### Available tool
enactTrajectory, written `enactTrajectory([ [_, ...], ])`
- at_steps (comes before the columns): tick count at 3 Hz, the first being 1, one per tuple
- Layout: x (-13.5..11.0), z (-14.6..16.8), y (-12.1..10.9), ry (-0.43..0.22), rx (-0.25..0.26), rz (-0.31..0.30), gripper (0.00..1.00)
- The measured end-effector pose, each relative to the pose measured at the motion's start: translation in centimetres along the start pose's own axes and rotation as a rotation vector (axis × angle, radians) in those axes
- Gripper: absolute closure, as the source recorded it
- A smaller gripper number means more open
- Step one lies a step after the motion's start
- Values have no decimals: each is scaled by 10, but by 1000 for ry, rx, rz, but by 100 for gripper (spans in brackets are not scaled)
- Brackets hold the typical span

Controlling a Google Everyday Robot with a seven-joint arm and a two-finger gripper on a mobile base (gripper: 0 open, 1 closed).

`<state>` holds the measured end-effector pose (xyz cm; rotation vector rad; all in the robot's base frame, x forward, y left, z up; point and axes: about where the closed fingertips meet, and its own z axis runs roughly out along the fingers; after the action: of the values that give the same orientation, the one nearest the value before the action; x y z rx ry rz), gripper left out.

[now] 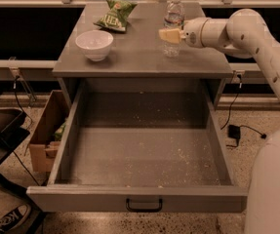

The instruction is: Pick water bottle from top drawer and place on counter

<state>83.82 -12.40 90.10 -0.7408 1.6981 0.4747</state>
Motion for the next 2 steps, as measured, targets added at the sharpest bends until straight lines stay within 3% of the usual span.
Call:
enactTrajectory([
  [1,0,0,0,0,0,0,11],
  [2,0,0,0,0,0,0,0],
])
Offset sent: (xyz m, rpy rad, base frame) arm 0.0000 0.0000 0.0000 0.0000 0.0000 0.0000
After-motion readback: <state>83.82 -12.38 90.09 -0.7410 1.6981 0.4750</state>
